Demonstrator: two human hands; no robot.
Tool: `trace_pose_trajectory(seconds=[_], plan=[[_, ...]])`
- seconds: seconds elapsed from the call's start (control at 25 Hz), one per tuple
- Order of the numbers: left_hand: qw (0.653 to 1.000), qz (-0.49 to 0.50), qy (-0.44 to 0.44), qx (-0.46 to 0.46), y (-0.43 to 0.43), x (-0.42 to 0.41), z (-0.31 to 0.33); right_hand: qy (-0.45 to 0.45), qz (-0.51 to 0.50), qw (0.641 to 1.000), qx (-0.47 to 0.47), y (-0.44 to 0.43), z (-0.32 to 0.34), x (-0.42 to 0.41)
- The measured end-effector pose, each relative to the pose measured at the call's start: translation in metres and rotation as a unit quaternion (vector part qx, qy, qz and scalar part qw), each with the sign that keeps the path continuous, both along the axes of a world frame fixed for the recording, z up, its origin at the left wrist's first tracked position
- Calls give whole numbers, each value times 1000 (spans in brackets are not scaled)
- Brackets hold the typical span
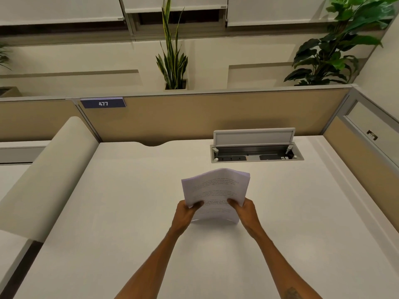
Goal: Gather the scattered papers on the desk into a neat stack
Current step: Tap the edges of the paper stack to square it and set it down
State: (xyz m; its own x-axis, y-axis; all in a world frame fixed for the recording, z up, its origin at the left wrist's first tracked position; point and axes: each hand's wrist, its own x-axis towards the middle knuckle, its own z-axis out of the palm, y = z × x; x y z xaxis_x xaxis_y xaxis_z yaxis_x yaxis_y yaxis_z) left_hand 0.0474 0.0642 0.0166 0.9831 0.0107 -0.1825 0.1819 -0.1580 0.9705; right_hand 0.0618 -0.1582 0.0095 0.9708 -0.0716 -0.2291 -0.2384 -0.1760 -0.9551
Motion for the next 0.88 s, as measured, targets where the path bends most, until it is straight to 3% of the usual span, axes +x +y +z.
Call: trace_pose_trajectory(seconds=[0.12, 0.56, 0.68, 0.88], plan=[[1000, 10, -4, -7, 4, 1, -2, -15, -6, 1000, -5, 4, -5, -1], [994, 0, 106, -17, 16, 2, -22, 42, -2, 998, -42, 1, -33, -10], [989, -24, 145, -24, 22, 5, -25, 94, 49, 990, -96, 5, -36, -4], [979, -35, 201, -8, 22, -2, -37, 206, 66, 971, -103, 10, -51, -3]])
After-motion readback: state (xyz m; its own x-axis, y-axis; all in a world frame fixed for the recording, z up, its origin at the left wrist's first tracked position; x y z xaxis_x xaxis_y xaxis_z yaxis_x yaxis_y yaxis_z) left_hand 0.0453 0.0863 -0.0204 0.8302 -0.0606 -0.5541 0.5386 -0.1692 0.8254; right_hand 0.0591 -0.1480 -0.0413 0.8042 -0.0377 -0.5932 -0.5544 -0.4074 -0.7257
